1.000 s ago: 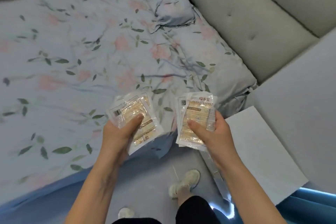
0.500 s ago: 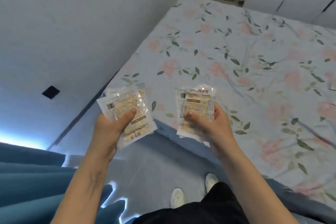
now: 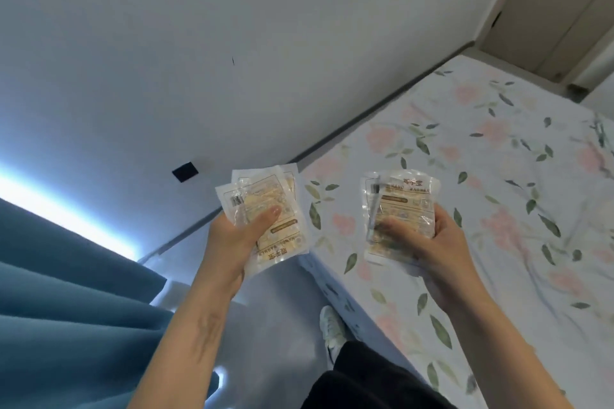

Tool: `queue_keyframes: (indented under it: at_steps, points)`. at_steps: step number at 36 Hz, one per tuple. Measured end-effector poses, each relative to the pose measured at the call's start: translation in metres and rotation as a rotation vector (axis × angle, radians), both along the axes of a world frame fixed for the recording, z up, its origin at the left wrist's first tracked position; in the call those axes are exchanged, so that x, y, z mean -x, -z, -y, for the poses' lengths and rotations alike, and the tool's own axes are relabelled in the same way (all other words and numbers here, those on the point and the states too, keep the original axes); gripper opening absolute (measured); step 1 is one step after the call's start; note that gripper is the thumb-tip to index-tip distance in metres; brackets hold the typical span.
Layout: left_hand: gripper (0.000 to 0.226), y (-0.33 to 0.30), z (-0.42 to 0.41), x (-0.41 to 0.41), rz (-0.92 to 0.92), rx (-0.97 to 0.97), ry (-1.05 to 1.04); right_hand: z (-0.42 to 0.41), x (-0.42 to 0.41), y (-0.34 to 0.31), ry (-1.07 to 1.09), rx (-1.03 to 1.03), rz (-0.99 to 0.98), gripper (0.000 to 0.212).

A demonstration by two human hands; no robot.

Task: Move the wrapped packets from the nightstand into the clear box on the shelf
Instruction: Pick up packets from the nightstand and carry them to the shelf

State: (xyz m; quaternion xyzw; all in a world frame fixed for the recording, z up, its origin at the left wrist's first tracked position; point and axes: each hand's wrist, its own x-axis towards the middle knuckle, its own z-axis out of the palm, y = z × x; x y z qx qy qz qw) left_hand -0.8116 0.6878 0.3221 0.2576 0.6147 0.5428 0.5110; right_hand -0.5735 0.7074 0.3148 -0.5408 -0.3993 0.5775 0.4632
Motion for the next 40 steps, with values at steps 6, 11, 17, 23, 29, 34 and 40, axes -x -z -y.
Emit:
queue_keyframes:
  at_steps: [6,11,17,23,29,34,40]
  points:
    - [0.017,-0.02,-0.088,0.015,0.012,-0.003,-0.018,-0.094,0.017,-0.015,-0.019,-0.043,0.041,0.037]
    - [0.02,-0.023,-0.135,0.056,0.015,0.017,-0.1,-0.157,0.054,-0.019,-0.073,-0.062,0.1,0.037]
    - [0.018,-0.023,-0.187,0.127,-0.057,0.026,-0.106,-0.224,0.123,-0.012,-0.103,-0.043,0.141,0.042]
    - [0.018,-0.029,-0.251,0.208,-0.098,-0.022,-0.058,-0.288,0.203,-0.006,-0.051,-0.048,0.104,0.039]
    - [0.023,-0.041,-0.315,0.279,-0.22,-0.051,0.039,-0.342,0.275,-0.013,0.033,-0.063,0.045,0.037]
    - [0.024,-0.048,-0.364,0.302,-0.175,-0.06,0.136,-0.371,0.306,-0.02,0.121,-0.053,-0.02,0.04]
    - [0.022,-0.043,-0.42,0.296,-0.15,-0.078,0.27,-0.394,0.301,-0.019,0.243,-0.037,-0.012,0.036]
